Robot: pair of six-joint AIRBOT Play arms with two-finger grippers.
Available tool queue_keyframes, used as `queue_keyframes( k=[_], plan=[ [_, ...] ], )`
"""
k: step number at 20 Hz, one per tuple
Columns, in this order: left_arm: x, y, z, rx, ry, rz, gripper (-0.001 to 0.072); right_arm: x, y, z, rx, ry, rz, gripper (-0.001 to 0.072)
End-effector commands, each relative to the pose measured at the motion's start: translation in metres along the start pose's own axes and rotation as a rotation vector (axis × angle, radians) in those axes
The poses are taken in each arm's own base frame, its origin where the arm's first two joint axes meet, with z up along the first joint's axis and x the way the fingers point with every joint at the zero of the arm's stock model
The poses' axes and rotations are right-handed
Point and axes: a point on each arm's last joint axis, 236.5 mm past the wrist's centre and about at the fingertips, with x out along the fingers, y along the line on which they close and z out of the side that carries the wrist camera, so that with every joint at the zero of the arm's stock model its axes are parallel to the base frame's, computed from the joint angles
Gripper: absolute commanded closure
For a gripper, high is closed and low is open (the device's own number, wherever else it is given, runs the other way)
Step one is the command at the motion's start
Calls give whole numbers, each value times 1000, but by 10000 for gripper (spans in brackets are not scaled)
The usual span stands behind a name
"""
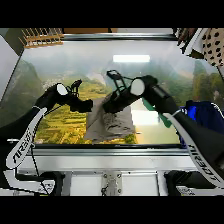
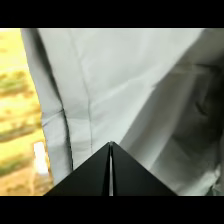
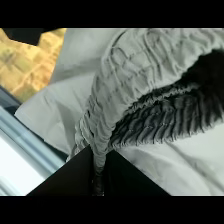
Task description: Fold the clothes and pants, and hang the long-sleeved shirts on hangers.
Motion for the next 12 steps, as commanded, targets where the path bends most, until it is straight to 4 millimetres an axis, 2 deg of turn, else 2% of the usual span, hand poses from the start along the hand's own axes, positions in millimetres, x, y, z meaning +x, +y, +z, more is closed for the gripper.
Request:
queue_keyframes(
  k=[1,2,3,4,6,7,9,10,12],
  plan=[
    [-7,37,-6,-99,-8,16,705,71,41,13,-64,-71,83,369],
    [-17,41,0,-109,-49,17,705,86,57,15,-84,-92,125,58],
    [-31,46,8,-119,-101,18,705,90,73,17,-114,-115,171,4],
    [-46,49,14,-127,-144,17,705,86,83,21,-106,-138,202,4],
    [-74,56,21,-143,-210,17,705,64,81,30,-130,-171,188,4],
    [-86,56,20,-129,-226,17,704,47,68,34,-163,-185,145,4],
    [-100,52,16,-104,-247,15,704,15,29,34,-175,-192,56,4],
    [-104,49,12,-96,-263,15,705,0,1,27,-140,-179,21,4],
    [-107,43,3,-82,-293,17,705,-18,-61,-4,-14,-116,-33,4]
  ],
)
